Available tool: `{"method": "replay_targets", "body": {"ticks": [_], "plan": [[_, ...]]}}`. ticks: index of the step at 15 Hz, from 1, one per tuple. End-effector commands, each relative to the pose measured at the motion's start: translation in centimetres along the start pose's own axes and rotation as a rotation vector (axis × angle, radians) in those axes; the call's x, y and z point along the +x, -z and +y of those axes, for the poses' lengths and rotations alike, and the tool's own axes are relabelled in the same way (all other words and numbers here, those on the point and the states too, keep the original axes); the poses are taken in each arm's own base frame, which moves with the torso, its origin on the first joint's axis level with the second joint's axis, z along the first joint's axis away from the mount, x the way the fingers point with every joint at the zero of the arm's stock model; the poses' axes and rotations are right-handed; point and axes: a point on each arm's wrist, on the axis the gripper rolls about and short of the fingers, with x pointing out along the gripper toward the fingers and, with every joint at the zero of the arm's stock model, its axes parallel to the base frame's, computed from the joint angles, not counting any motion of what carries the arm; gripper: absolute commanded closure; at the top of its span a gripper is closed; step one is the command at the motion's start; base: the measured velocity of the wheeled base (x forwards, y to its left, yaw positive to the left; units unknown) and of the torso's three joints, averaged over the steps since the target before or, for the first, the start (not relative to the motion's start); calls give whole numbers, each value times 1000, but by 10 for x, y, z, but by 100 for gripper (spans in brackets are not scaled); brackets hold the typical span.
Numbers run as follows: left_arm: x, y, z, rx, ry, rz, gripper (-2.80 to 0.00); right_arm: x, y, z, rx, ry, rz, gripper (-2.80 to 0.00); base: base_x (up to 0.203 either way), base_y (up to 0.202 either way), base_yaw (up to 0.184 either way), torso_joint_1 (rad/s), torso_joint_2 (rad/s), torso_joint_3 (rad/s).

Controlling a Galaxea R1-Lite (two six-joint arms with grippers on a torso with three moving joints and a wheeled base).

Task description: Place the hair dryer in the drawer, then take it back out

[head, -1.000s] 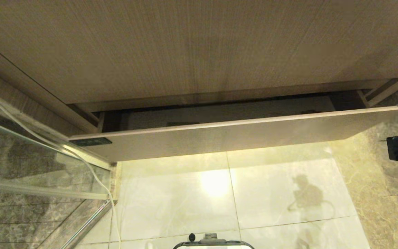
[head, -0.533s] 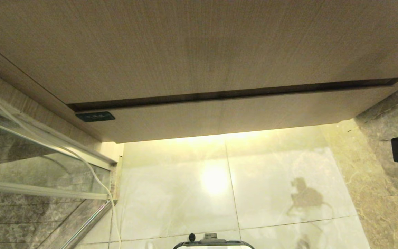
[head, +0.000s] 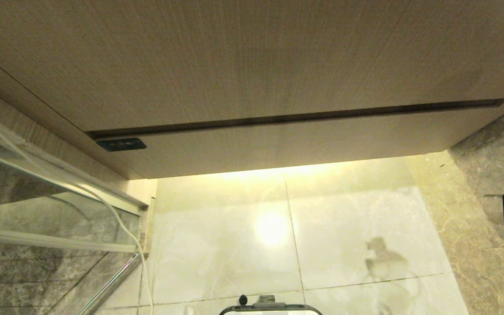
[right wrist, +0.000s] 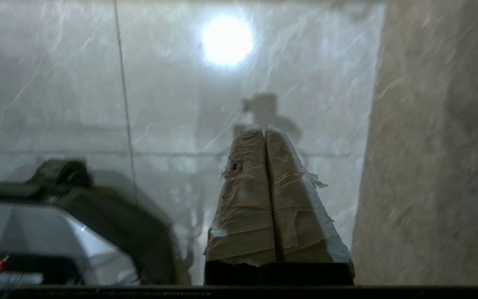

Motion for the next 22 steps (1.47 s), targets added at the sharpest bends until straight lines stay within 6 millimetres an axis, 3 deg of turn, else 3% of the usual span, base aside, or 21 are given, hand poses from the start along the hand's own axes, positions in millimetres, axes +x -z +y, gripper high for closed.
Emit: {"method": "replay_targets", "body": {"ticks": [1,3,6,9,11,15,18,22], "plan": [[0,0,0,0,0,0,0,-33,17,17,-6,3,-30,0,0,0,0,0,0,0],[0,0,0,0,0,1,0,-70,44,41,-13,-6,-64,0,0,0,0,0,0,0],[0,0,0,0,0,1,0,-105,98,72,-19,-45,-119,0,0,0,0,0,0,0],[0,0,0,0,0,1,0,-124,149,87,-7,-25,-198,0,0,0,0,0,0,0],[0,0,0,0,0,1,0,-134,169,90,-8,-39,-246,0,0,0,0,0,0,0],[0,0,0,0,0,1,0,-150,194,91,17,11,-442,0,0,0,0,0,0,0],[0,0,0,0,0,1,0,-149,195,90,111,49,-457,0,0,0,0,0,0,0],[0,0,0,0,0,1,0,-143,195,91,22,47,-523,0,0,0,0,0,0,0]]}}
